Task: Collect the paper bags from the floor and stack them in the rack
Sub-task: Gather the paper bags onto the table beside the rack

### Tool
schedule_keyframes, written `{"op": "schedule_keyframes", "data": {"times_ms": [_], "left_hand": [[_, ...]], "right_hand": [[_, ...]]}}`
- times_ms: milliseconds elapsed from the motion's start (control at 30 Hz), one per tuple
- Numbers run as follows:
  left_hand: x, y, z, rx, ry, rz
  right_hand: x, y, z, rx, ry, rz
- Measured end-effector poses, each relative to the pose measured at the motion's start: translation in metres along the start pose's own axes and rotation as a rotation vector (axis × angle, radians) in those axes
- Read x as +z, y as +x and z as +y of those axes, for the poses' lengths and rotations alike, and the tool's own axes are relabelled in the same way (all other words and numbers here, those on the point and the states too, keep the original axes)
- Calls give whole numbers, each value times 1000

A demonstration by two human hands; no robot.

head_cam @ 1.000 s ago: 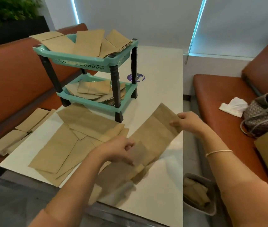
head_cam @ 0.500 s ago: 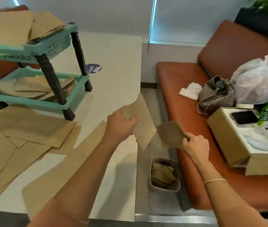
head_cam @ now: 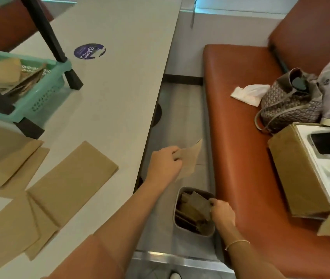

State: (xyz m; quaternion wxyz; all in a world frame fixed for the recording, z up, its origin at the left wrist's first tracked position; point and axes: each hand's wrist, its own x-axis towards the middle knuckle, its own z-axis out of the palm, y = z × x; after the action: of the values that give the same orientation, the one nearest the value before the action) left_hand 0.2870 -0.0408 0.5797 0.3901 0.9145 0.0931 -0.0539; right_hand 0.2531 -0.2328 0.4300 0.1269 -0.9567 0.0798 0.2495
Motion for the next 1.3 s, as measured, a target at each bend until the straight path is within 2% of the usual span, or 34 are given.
{"op": "schedule_keyframes", "data": {"times_ms": [133,300,400,467,667,733,1000,1167,1300], "left_hand": [[26,8,-8,-59,9,-86],[55,12,-17,-123,181,-252],[71,12,-21,-129,295,-395],[79,12,-22,-135,328,-442],[85,14,-34,-175,399,-452],[86,15,-38,-177,391,-430],[82,13,-46,-181,383,-400],[66,2,-42,-172,362,-378],[42,-12,-25,-87,288,-339]], "right_hand": [[5,21,0,-59,58,30],[-23,28,-15,-251,325,261],[-41,31,-19,-516,170,264],[-44,31,-20,-569,-20,188],[-4,39,10,-191,45,18],[8,40,19,-121,32,-33],[33,48,19,-33,-65,-183],[24,39,3,-74,-95,-151],[-8,21,-27,-97,18,-113]]}}
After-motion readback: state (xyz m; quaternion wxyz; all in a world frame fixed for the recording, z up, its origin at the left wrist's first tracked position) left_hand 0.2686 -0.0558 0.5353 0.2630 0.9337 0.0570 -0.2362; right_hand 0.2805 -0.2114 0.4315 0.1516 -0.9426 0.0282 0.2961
